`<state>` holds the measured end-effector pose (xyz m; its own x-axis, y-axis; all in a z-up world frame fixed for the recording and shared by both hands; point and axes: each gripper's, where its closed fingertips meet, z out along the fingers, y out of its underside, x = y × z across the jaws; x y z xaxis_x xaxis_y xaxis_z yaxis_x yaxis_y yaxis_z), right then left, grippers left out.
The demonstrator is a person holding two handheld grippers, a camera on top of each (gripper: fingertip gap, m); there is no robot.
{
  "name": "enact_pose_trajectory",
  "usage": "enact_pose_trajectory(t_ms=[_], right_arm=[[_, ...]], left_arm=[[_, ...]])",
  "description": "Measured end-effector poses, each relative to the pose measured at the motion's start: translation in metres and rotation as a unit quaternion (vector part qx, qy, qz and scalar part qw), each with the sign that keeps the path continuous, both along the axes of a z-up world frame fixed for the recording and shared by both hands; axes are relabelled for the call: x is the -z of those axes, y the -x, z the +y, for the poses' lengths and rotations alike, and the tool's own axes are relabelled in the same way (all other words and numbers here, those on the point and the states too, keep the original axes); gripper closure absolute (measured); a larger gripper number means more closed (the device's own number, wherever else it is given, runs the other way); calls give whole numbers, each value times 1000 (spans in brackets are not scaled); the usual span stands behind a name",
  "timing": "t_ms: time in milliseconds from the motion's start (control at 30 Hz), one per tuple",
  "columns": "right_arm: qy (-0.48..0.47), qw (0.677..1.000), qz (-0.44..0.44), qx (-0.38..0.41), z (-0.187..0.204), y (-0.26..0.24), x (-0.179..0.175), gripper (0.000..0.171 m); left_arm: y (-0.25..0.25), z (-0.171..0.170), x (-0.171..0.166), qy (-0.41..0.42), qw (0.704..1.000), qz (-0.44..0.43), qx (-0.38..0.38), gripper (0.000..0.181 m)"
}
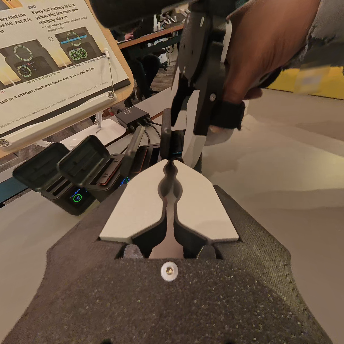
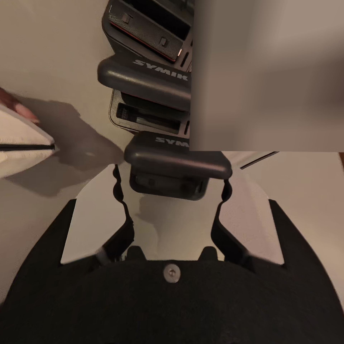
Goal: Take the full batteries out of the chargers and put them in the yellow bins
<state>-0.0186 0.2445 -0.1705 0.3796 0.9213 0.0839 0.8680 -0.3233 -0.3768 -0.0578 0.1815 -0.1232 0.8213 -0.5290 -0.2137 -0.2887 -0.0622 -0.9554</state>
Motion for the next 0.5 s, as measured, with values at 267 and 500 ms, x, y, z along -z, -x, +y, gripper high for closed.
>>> enact_pose_trajectory(t_ms=[267, 500], right_arm=[[-93, 970, -36, -224, 17, 1, -32, 81], [-85, 919, -88, -375, 15, 6, -41, 148]], left_arm=[[1, 1, 2, 2, 1000, 4, 0, 181], [1, 1, 4, 5, 1000, 4, 2, 181]])
